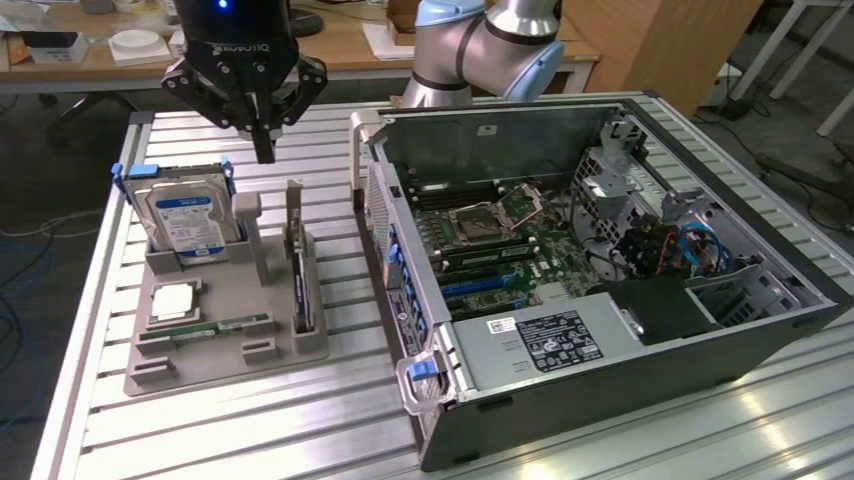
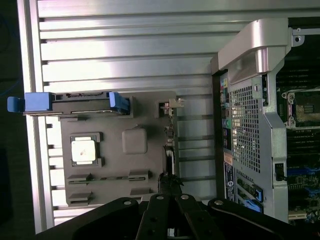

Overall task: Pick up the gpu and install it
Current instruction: 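Pick up the gpu and move the gpu toward the slot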

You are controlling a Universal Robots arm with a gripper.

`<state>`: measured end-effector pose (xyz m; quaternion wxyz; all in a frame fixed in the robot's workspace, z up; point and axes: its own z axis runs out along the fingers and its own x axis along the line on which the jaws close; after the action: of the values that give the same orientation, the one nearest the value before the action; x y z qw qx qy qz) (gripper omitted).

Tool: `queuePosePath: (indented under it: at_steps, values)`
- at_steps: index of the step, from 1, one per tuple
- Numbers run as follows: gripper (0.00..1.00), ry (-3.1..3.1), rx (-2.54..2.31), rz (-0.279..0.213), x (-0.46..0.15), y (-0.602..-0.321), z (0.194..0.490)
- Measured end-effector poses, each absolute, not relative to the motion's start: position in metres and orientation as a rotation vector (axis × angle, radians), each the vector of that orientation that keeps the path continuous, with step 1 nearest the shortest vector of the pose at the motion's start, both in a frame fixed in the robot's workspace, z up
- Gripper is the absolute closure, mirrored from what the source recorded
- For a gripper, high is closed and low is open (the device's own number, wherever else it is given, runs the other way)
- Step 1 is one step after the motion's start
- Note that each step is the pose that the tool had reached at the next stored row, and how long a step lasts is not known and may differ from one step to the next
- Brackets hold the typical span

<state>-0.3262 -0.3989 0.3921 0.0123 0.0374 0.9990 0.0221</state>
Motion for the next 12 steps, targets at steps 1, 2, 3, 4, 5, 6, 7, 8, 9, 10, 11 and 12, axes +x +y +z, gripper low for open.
queuePosePath:
  at_steps: [1, 2, 3, 4, 5, 6, 7, 8, 9, 10, 11, 12]
  values:
    - [0.9, 3.114, 0.117, 0.069, -0.3262, -0.3988, 0.392]
    - [0.9, 3.114, 0.117, 0.069, -0.3262, -0.3988, 0.392]
    - [0.9, 3.114, 0.117, 0.069, -0.3262, -0.3988, 0.392]
    - [0.9, 3.114, 0.117, 0.069, -0.3262, -0.3988, 0.392]
    - [0.89, 3.114, 0.117, 0.069, -0.3262, -0.3989, 0.3921]
    - [0.83, 3.114, 0.117, 0.069, -0.3262, -0.3989, 0.3921]
    - [0.83, 3.114, 0.117, 0.069, -0.3262, -0.3989, 0.392]
    - [0.77, 3.114, 0.117, 0.069, -0.3262, -0.3988, 0.392]
    - [0.71, 3.114, 0.117, 0.069, -0.3262, -0.3988, 0.3921]
    - [0.71, 3.114, 0.117, 0.069, -0.3262, -0.3989, 0.3921]
    - [0.65, 3.114, 0.117, 0.069, -0.3262, -0.3989, 0.3921]
    - [0.59, 3.114, 0.117, 0.069, -0.3262, -0.3989, 0.3921]
